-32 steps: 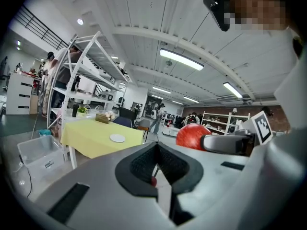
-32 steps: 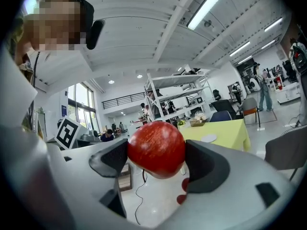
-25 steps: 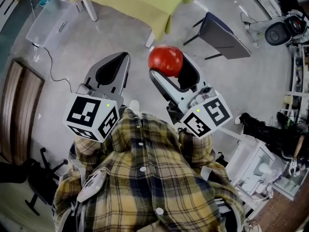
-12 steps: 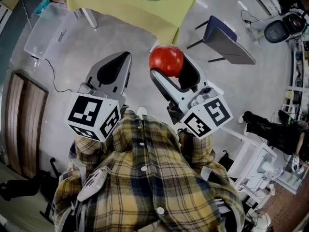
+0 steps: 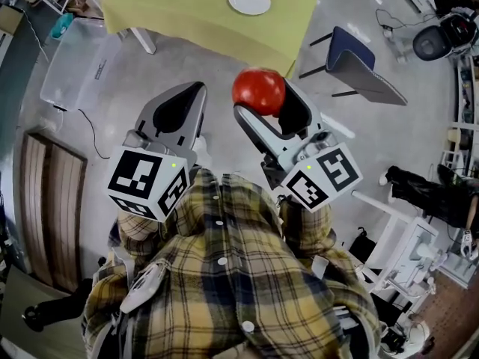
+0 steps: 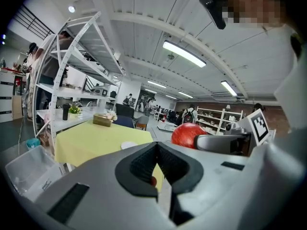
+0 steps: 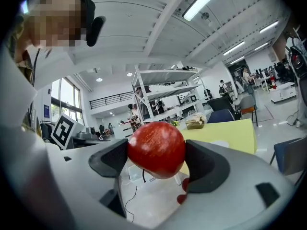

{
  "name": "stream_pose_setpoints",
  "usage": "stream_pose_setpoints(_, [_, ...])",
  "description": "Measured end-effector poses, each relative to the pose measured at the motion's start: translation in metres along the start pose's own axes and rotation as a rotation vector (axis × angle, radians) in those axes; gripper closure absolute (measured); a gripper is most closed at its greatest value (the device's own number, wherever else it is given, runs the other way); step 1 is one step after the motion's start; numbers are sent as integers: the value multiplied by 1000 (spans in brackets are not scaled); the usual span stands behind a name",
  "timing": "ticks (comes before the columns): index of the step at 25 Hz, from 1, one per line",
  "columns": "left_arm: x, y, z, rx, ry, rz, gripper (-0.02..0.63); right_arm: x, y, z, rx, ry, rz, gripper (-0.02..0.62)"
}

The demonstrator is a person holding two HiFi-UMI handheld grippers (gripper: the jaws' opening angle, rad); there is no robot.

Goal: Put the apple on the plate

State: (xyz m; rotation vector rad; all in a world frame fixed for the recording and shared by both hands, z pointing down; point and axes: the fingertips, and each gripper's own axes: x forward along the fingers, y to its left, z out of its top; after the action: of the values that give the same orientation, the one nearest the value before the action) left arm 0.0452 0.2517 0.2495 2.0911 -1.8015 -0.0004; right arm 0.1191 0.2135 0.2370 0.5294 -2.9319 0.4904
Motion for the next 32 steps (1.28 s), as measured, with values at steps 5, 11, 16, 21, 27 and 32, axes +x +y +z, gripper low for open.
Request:
stream_pose_setpoints(5, [5,34,7,1,16,-25,600,28,-3,2,15,-3,-49,230])
stream_pose_setpoints(11, [21,55,10,-14,46,-53,600,44,-19,4,41,6,-109,230])
stream_pose_setpoints(16, [42,63,12,-27,65,-72,600,51,-40,7,58,17,-145,230])
stream_pose_setpoints(21, [70,75,20,-30,64,-71,600,67,-68,14,61,23,-153,230])
stream_pose_setpoints(27, [114,91,37,-30,58,-55,600,94,-108,31,60,21,-141,230])
stream_pose_setpoints(32, [155,107,58,-26,45,-45,600,123,-142,50,47,26,-120,230])
